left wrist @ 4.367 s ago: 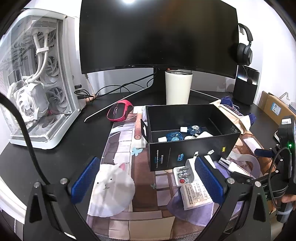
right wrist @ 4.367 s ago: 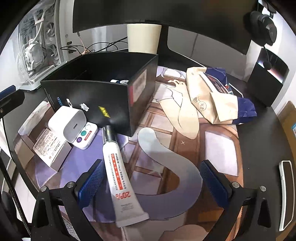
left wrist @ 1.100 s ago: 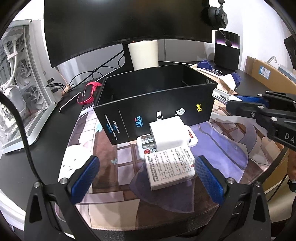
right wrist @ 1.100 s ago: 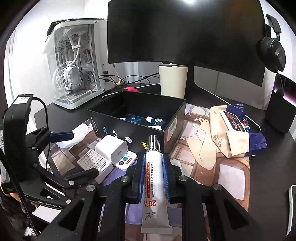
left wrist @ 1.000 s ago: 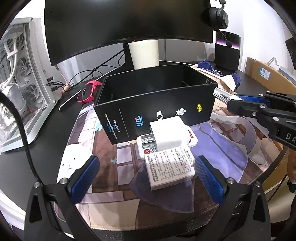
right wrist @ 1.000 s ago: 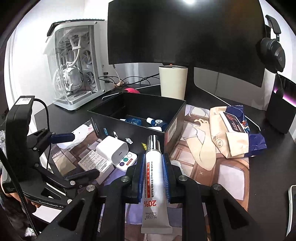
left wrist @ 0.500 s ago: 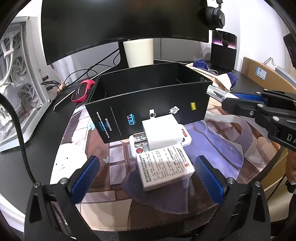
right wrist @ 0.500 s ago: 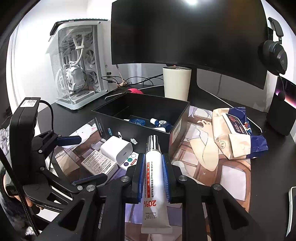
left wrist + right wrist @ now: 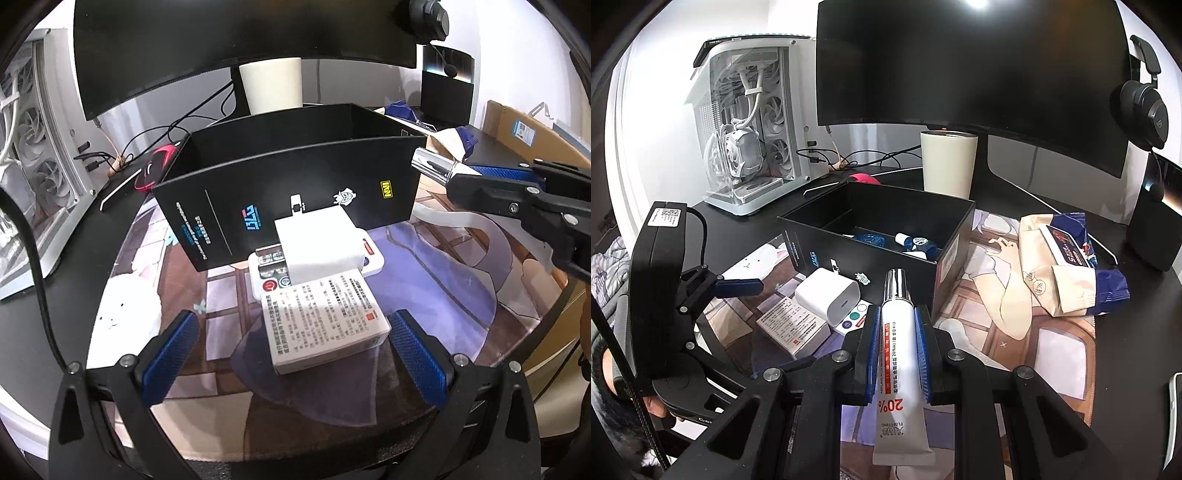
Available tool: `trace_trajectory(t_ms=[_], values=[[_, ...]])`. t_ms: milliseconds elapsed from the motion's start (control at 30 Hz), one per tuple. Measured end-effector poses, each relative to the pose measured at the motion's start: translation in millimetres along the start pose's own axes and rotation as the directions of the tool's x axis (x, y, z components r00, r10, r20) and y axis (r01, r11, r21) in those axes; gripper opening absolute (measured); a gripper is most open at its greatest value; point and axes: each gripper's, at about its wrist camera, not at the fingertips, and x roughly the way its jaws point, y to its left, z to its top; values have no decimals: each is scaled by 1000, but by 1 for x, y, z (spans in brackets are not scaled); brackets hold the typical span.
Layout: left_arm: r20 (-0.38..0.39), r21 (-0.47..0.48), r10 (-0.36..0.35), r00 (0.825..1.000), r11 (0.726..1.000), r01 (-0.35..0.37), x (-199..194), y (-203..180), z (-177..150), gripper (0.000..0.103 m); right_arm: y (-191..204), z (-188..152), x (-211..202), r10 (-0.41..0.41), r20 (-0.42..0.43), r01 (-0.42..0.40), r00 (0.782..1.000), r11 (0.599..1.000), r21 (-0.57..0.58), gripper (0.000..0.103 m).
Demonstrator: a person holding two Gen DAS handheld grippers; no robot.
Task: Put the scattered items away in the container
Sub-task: 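Grasp the white printed paper box with the left gripper and lift it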
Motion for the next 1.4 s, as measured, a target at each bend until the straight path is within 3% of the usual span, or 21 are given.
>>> trace_trajectory(t_ms=[167, 233, 267, 700, 1400], values=[[18, -44, -37, 999, 998, 38, 3, 8, -2, 99, 0, 0, 0, 0, -1, 0, 1000, 1000, -2, 17], [32, -49, -56, 998, 997, 57, 1, 9, -2, 74, 0, -1, 0, 1, -2, -1, 1000, 1000, 0, 17], [33, -52, -61, 998, 997, 63, -1, 10, -1, 56, 0, -1, 0, 2, -2, -2, 1000, 1000, 0, 17], [64, 3, -72, 995, 997, 72, -14, 8, 2, 55, 0, 1, 0, 9, -1, -9, 1000, 1000, -1, 17], [174, -23, -39, 984, 999, 43, -45, 29, 14, 55, 0, 5, -9, 20, 24, -20, 1000, 1000, -2, 17]])
